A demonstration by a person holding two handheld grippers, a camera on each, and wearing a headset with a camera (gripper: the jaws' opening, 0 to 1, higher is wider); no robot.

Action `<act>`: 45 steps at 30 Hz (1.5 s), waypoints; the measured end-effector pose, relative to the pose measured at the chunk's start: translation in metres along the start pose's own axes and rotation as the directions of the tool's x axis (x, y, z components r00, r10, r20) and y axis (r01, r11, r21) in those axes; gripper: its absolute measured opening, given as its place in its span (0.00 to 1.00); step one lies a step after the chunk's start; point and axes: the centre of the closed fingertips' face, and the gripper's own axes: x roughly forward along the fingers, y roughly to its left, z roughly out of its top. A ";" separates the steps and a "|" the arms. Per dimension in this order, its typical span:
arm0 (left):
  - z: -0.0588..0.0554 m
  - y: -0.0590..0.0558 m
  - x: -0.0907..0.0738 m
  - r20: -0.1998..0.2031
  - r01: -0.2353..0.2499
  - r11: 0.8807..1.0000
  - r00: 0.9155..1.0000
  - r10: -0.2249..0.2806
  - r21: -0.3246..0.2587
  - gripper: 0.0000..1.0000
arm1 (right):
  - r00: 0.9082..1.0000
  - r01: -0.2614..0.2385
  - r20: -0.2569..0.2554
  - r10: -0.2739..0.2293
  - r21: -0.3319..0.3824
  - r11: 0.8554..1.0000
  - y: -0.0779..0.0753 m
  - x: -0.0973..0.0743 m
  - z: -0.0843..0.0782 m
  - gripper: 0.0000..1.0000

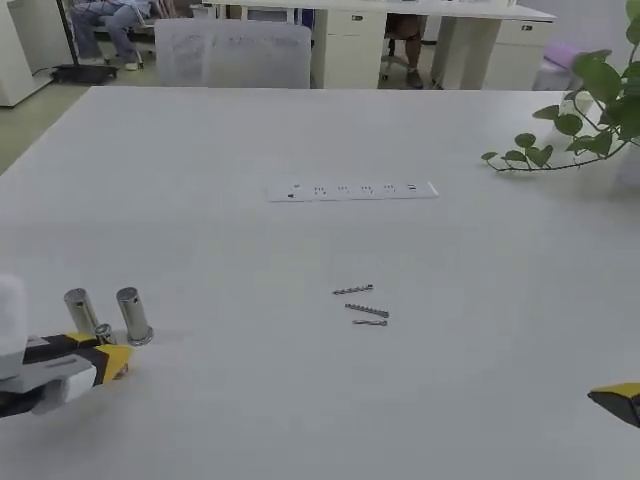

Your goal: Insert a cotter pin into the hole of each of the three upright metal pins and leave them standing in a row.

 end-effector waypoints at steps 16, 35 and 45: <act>-0.001 -0.003 0.000 -0.002 0.007 1.000 1.000 -0.007 0.017 0.08 | 1.000 0.002 0.005 -0.002 0.005 1.000 0.002 -0.001 0.000 1.00; -0.009 -0.012 -0.012 -0.036 -0.044 0.996 0.998 0.042 -0.071 0.07 | 0.999 -0.008 0.038 0.007 0.019 1.000 0.004 -0.003 0.005 1.00; 0.010 -0.039 -0.030 -0.045 -0.051 0.994 0.998 0.047 -0.101 0.07 | 0.998 -0.024 0.057 0.024 0.005 1.000 0.005 -0.005 0.009 1.00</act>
